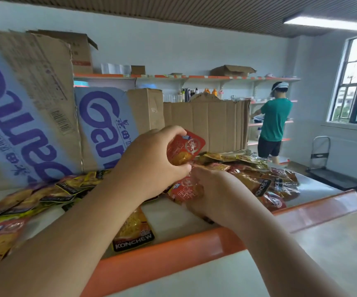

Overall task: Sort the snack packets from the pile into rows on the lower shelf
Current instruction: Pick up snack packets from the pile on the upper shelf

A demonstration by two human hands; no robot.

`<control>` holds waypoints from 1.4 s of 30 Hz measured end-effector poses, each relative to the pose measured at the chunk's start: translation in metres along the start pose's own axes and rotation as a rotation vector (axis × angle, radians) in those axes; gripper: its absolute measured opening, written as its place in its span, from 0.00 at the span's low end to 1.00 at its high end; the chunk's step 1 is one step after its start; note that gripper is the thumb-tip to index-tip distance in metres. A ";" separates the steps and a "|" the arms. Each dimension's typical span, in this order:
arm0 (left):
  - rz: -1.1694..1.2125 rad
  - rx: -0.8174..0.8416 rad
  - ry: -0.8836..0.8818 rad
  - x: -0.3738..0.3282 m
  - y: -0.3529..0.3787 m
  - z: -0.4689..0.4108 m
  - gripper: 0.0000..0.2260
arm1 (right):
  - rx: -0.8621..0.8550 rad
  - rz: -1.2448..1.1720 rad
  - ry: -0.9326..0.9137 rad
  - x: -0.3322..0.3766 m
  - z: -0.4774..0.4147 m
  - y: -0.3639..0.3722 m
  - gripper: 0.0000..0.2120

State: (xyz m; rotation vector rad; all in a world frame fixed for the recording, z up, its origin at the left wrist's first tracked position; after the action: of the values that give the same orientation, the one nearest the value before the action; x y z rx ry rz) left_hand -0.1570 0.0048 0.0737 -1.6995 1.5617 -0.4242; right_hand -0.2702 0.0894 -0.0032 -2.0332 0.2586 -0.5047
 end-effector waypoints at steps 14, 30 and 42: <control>0.085 -0.211 -0.015 0.001 -0.028 0.005 0.31 | -0.477 -0.710 0.163 -0.023 0.008 -0.041 0.13; 0.036 -0.304 -0.061 0.021 -0.028 0.009 0.31 | -0.608 -0.610 0.240 -0.006 0.007 -0.048 0.13; -0.395 -0.520 -0.037 -0.011 -0.095 0.055 0.27 | -0.602 -0.600 -0.107 0.038 0.018 -0.070 0.14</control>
State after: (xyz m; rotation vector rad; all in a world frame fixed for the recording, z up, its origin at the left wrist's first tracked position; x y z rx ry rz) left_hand -0.0551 0.0274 0.1095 -2.4184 1.3804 -0.1814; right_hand -0.2303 0.1235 0.0588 -2.7253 -0.3205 -0.7417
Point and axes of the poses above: each hand's wrist, its own z-axis away from the middle knuckle, its own y-axis out of the palm, x = y × z, the point moved 9 cm from there along -z, towards the middle knuckle, and after that the axes turned 1 degree about x, right-handed, at the moved point
